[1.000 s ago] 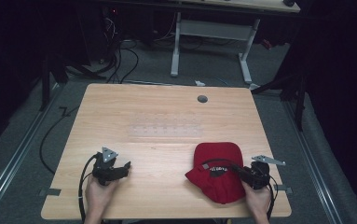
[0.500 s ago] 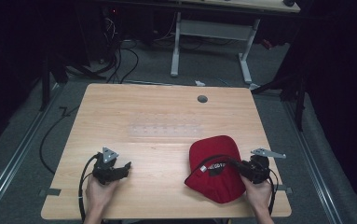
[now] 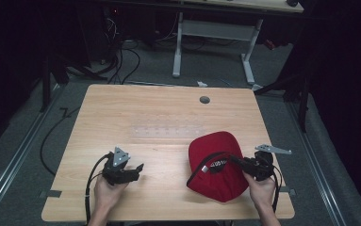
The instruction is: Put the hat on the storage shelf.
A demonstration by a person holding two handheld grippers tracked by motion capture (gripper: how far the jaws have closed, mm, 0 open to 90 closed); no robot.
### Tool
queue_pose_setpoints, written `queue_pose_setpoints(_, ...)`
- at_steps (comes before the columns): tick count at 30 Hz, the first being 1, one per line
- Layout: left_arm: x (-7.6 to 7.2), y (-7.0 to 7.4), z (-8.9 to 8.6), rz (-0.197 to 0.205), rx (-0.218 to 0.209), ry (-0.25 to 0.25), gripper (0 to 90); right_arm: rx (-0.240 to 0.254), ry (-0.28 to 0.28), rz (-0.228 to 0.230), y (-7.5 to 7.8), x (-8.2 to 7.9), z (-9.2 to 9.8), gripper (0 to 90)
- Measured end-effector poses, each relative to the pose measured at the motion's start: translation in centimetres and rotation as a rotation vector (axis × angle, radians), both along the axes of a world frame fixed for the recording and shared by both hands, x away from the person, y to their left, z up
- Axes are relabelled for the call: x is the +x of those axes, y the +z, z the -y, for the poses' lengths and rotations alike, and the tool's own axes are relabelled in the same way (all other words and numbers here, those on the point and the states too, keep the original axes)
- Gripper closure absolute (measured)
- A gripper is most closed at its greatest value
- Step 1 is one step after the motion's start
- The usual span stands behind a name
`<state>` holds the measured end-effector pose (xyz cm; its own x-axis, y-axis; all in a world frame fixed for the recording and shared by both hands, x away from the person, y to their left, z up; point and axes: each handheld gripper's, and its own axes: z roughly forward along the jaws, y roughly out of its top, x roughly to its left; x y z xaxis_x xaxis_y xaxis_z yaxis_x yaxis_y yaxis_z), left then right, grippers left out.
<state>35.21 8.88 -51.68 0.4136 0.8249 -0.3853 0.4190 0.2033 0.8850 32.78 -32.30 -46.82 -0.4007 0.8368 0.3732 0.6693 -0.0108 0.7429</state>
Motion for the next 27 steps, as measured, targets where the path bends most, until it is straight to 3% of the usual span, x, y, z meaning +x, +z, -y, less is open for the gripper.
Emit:
queue_pose_setpoints(1, -0.2, 0.4, 0.8, 0.008, -0.007, -0.030, 26.5, 0.005, 0.006, -0.009, 0.2, 0.2, -0.1, 79.0)
queue_pose_setpoints(4, -0.4, 0.8, 1.7, 0.017, -0.016, -0.060, 26.2, 0.013, 0.012, -0.018, 0.5, 0.5, -0.4, 79.0)
queue_pose_setpoints(7, -0.8, 1.5, 3.4, 0.037, 0.001, -0.126, 26.1, 0.026, 0.022, -0.028, 0.7, 0.7, -0.7, 79.1)
queue_pose_setpoints(14, -1.4, 2.4, 5.7, 0.076, 0.015, -0.203, 25.4, 0.030, 0.049, -0.051, 1.3, 1.3, -1.6, 79.1)
queue_pose_setpoints(27, -1.6, 2.4, 7.4, 0.095, 0.045, -0.261, 21.9, 0.058, 0.115, -0.115, 2.1, 2.9, -3.6, 79.1)
